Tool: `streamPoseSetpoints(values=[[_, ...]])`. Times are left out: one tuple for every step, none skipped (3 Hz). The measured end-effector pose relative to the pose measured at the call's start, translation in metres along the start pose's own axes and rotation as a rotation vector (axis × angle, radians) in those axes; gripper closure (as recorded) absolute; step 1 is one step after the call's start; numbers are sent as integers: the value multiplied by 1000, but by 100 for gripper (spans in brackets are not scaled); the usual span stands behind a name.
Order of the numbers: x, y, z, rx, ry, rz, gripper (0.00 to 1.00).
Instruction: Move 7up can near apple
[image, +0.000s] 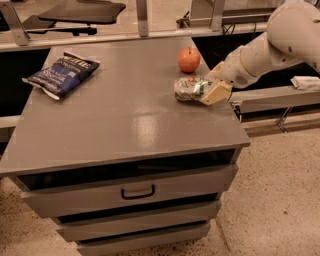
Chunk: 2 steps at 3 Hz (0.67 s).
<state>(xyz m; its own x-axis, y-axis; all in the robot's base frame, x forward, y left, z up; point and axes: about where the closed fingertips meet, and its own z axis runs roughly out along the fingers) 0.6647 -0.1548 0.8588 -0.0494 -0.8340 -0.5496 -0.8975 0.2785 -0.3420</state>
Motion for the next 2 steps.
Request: streamPoseSetpoints(values=[[-1,-19,11,4,-25,-32,100],[2,-35,22,4,-36,-46,100]])
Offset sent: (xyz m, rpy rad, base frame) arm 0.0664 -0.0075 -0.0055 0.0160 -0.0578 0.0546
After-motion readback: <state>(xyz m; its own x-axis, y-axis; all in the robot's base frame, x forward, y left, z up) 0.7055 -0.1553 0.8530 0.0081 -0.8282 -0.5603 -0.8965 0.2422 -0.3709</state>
